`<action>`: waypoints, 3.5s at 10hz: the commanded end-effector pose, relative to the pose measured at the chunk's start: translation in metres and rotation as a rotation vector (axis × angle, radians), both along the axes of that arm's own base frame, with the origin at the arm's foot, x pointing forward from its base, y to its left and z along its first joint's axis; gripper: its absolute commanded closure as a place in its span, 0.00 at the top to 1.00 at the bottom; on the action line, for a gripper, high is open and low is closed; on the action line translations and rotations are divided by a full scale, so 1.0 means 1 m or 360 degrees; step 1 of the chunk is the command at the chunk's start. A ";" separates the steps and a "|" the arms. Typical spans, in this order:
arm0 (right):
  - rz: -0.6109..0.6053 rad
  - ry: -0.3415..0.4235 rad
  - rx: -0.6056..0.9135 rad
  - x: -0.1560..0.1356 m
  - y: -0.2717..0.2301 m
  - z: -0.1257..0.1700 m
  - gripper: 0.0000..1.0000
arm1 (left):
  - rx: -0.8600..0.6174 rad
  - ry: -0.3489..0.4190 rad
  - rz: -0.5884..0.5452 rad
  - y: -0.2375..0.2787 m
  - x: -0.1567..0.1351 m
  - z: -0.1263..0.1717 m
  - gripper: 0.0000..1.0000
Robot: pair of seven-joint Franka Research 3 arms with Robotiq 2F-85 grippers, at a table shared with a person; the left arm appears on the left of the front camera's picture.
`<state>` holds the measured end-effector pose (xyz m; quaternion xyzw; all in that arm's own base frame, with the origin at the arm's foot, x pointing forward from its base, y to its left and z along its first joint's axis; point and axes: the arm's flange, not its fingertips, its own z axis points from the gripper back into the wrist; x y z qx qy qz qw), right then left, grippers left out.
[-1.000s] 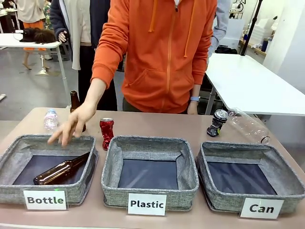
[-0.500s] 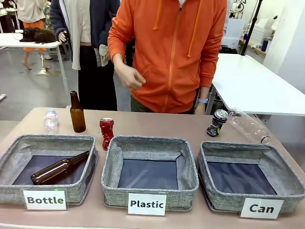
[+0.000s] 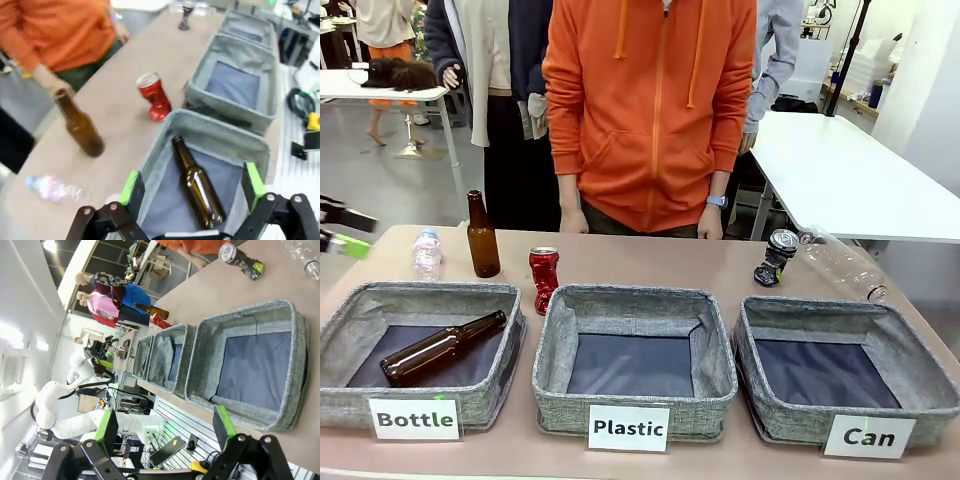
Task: Sort the can waste into the basket.
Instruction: Pick up the can waste from the table and place it in the right Fabric basket.
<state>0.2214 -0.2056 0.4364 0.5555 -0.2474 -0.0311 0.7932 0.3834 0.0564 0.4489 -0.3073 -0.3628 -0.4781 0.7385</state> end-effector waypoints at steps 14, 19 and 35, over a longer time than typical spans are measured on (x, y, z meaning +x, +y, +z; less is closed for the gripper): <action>0.0001 -0.0059 0.0016 0.001 -0.002 0.001 1.00 | -0.0001 0.0186 -0.0191 -0.129 0.084 -0.065 1.00; 0.0001 -0.0059 0.0016 0.001 -0.002 0.001 1.00 | 0.0129 0.0130 0.0008 -0.163 0.132 -0.091 1.00; 0.0001 -0.0059 0.0016 0.001 -0.002 0.001 1.00 | 0.0025 0.0172 -0.0289 -0.199 0.176 -0.153 0.79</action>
